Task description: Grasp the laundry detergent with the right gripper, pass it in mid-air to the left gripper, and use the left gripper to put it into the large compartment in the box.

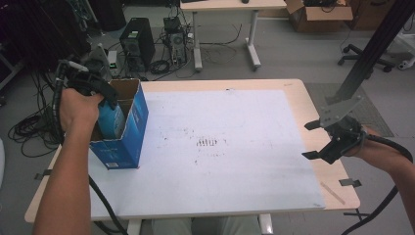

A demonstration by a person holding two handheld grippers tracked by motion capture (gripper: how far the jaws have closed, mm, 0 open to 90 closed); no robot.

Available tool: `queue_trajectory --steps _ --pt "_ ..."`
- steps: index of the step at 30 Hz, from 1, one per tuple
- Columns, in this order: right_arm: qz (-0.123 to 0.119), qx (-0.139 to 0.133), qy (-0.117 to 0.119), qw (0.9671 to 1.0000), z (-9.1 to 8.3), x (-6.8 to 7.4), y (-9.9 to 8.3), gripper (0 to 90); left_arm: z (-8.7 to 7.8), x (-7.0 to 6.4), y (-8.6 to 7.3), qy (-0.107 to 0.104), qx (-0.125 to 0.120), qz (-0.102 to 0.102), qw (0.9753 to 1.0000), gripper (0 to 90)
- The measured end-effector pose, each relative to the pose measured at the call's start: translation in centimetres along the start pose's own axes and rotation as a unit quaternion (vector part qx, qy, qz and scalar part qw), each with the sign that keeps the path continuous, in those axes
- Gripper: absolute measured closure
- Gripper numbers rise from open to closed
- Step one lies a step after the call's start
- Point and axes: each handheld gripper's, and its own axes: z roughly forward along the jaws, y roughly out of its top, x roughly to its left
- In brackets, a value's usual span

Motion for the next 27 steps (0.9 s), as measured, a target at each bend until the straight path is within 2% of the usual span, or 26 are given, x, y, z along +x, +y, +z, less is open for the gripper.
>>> queue_trajectory --steps 6,12,27 --pt "0.000 0.000 0.002 1.0000 0.3 0.0 0.2 8.8 1.8 -0.1 -0.5 -0.001 0.002 -0.001 1.0000 37.9" --pt "0.000 0.004 0.004 1.0000 0.6 0.1 0.2 8.8 2.8 0.0 -0.9 -0.003 -0.003 0.000 1.0000 38.0" --pt "0.004 0.009 0.008 0.9999 1.2 0.0 0.1 8.9 5.8 -0.5 -1.2 -0.008 0.012 0.005 0.9999 38.0"
